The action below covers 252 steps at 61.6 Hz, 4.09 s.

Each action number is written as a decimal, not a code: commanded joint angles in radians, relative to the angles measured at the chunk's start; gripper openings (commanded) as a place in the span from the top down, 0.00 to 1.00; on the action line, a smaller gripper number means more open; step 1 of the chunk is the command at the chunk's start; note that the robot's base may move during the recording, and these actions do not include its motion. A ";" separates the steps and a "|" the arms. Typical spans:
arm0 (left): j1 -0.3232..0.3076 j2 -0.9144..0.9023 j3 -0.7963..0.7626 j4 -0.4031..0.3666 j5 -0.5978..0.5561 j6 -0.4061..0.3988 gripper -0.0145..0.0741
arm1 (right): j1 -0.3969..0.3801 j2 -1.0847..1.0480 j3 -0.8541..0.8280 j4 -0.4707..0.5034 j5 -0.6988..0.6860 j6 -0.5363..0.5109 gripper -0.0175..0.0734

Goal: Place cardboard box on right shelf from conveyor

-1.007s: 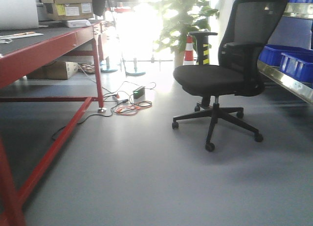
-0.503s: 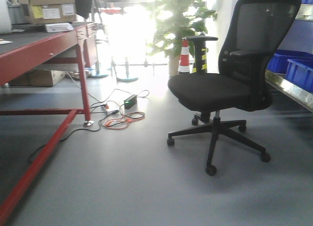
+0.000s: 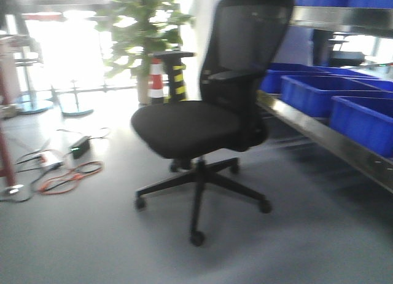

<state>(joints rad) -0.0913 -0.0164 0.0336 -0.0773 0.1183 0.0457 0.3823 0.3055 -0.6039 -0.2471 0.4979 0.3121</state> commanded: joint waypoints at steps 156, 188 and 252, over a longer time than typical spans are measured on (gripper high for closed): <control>0.041 -0.010 0.006 -0.006 -0.085 0.000 0.97 | -0.005 0.011 -0.028 -0.021 -0.105 -0.013 0.59; 0.041 -0.010 0.006 -0.006 -0.085 0.000 0.97 | -0.005 0.011 -0.028 -0.021 -0.107 -0.013 0.59; 0.041 -0.010 0.006 -0.006 -0.085 0.000 0.97 | -0.005 0.347 -0.348 -0.389 -0.189 -0.276 0.58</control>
<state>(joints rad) -0.0491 -0.0164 0.0336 -0.0773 0.1183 0.0457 0.3823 0.5444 -0.8596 -0.5526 0.4055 0.1112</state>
